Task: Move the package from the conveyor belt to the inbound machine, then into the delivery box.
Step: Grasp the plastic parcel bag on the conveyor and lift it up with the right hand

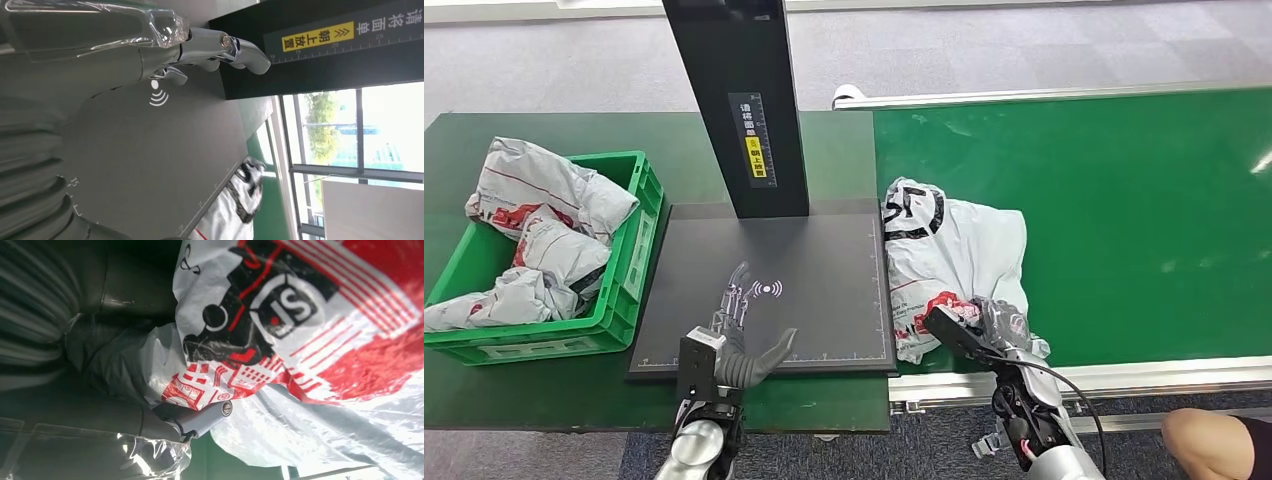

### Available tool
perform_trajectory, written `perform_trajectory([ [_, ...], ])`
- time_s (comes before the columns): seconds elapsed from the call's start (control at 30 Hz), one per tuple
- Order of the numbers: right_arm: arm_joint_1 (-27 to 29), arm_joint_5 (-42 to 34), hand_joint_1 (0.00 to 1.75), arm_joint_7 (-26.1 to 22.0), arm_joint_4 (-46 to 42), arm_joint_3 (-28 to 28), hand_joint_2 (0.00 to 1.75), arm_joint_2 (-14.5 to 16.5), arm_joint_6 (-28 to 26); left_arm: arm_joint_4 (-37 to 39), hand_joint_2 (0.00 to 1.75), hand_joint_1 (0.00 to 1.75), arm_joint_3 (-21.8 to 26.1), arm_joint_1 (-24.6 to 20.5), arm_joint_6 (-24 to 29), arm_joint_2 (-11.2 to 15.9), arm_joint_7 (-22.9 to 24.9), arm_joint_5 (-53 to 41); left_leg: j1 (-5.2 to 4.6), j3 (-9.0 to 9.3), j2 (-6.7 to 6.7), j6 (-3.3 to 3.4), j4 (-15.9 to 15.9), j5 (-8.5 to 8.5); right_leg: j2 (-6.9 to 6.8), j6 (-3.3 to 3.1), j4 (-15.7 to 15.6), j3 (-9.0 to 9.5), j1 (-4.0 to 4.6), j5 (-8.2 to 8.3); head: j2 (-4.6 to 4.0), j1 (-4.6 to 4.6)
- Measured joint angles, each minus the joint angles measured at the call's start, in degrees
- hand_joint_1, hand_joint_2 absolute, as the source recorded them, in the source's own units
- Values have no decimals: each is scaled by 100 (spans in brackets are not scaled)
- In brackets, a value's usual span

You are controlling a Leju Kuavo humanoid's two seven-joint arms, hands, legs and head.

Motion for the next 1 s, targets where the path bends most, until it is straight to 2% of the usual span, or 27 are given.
perform_trajectory([
  [0.1,213,-349,175,-250,-304,-82,175,48,-46,-49,175,0,9,49,49,22,-8,0,0,-11,-1,0,0,0,-1,0,0,-10,0,0,2,0],
  [0.2,569,-1134,175,-677,-928,-190,175,127,-126,-121,175,0,15,113,178,48,-39,-2,0,-16,-5,0,0,0,-2,0,0,-13,0,0,1,0],
  [0.37,1704,-2202,175,-840,-3106,-229,175,270,-193,-397,175,0,94,292,353,109,-51,-45,0,-31,-14,-4,0,-5,-5,3,0,-27,0,-8,1,-1],
  [0.47,2388,-2448,175,-820,-4532,-230,175,319,-264,-579,175,0,190,394,404,143,-48,-87,0,-35,-13,-7,-1,-9,-6,4,0,-30,0,-14,1,-1],
  [0.57,2778,-2500,175,-806,-5444,-235,175,332,-270,-697,175,0,252,433,415,164,-45,-110,0,-35,-8,-7,-2,-11,-5,4,0,-31,0,-15,1,1],
  [0.7,2979,-2510,175,-801,-5996,-236,175,354,-270,-766,175,0,278,444,414,168,-45,-117,0,-29,-9,-6,-1,-10,-4,4,-1,-25,-1,-14,0,1],
  [1.0,3212,-2449,175,-887,-6569,-220,175,362,-265,-832,175,0,362,481,441,173,-56,-176,0,-29,-11,-6,-1,-10,-5,4,0,-25,0,-14,1,1],
])
